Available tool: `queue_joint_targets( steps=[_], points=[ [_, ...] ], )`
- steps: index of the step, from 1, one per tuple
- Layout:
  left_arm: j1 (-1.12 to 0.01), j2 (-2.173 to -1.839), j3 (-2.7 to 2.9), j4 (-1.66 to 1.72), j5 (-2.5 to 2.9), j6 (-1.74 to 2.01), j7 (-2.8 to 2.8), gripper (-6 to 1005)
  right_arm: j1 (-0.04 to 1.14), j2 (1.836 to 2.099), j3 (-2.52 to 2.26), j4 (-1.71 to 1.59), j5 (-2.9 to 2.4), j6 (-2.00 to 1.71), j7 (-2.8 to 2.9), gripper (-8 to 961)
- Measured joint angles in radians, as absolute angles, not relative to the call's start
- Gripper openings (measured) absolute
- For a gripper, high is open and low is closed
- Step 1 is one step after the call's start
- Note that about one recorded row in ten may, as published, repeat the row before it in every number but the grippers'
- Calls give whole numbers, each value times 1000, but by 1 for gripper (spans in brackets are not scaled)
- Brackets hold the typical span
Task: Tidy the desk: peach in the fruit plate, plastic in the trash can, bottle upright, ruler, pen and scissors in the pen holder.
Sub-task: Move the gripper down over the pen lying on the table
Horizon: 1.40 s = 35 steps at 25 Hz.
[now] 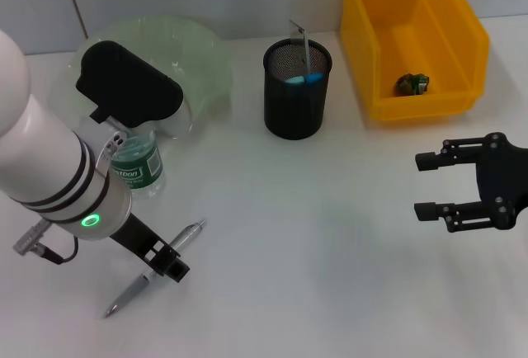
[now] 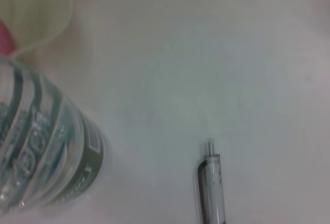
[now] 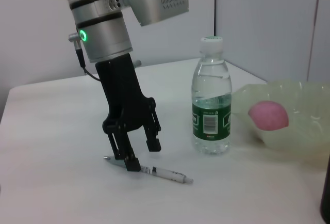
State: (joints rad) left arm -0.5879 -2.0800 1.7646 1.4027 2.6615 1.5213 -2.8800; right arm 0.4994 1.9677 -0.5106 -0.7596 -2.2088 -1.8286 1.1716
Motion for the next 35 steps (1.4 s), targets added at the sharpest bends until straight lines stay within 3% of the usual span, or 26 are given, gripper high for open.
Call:
queue_joint_targets(
  steps=[35],
  points=[
    [-619,-2080,1768,1301,2649,1497,-2876,650,504,1983,-520,-762,-2218,-1806,1166,709]
  ],
)
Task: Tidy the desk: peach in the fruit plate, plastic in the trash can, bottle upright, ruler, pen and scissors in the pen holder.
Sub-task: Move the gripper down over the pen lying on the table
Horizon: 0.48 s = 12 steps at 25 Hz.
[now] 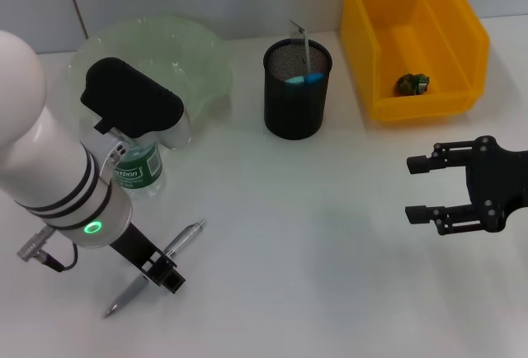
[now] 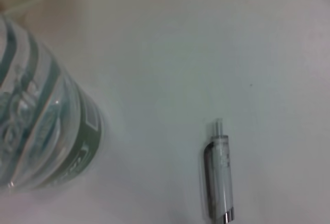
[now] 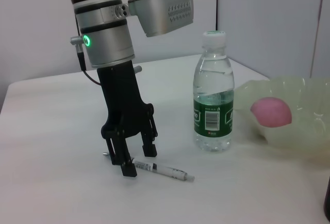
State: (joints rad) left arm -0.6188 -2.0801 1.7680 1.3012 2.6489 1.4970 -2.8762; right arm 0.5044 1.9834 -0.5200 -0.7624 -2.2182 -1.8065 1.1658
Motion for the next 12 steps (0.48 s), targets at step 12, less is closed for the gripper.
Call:
queue_joint_targets(
  steps=[12],
  points=[
    [-629,-2080,1764,1293,2650,1503,-2877,641,505,1985,-520,-762,-2218,-1805,1166,709]
  ],
)
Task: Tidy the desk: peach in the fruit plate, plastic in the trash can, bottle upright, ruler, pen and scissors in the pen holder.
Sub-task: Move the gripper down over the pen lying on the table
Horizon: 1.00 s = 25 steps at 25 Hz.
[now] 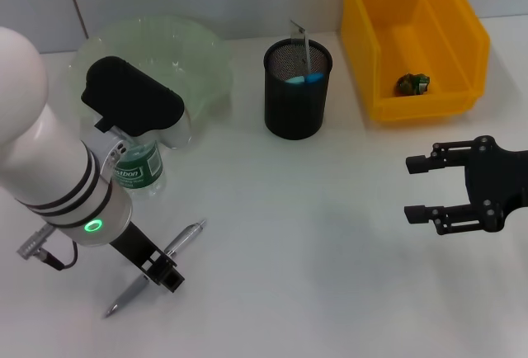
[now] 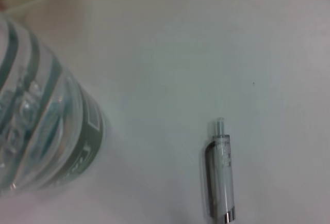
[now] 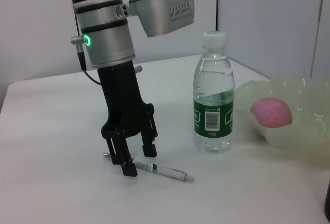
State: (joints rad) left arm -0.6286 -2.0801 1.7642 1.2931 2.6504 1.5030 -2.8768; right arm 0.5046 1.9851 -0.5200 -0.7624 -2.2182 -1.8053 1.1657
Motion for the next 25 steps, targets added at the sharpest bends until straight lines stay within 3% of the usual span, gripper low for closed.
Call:
queue_joint_targets(
  steps=[10,11,16,25],
  points=[
    [-636,-2080,1764,1282,2648,1513,-2878,616,508,1985,-520,-762,-2218,-1804,1166,710],
    [-638,-2080,1766,1279,2648,1514,-2878,495,508,1985,-520,-762,-2218,-1804,1166,710],
    [-643,-2080,1762,1267,2648,1514,-2878,315,507,1985,-520,-762,-2218,-1804,1166,710],
    [-645,-2080,1766,1266,2648,1514,-2878,316,506,1985,-520,-762,-2215,-1804,1166,710]
  ],
)
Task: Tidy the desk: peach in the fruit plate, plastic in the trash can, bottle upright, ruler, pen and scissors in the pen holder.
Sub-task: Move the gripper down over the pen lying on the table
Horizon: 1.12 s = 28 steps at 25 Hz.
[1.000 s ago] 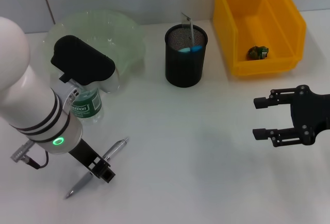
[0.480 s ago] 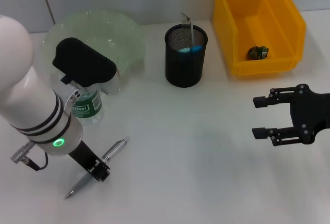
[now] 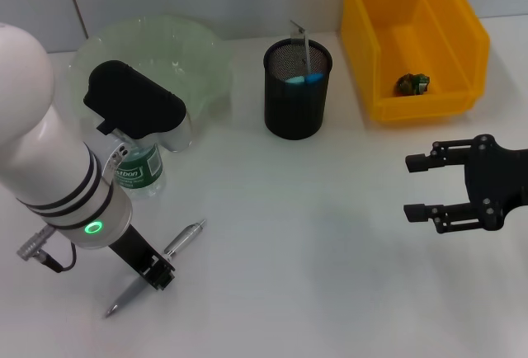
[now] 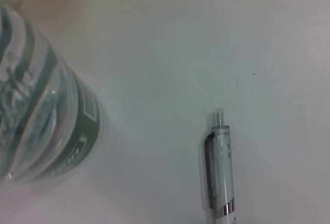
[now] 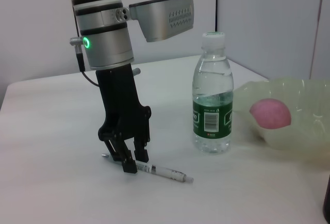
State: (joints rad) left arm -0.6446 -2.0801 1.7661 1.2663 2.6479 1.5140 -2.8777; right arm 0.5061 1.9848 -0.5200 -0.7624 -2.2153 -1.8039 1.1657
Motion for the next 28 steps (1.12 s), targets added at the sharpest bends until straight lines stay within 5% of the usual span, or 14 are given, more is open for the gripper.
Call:
queue_joint_targets(
  steps=[28],
  points=[
    [-668,-2080,1709,1200,2613,1503,-2820,178,502,1985,-509,-764,-2212,-1804,1168,703]
  ],
)
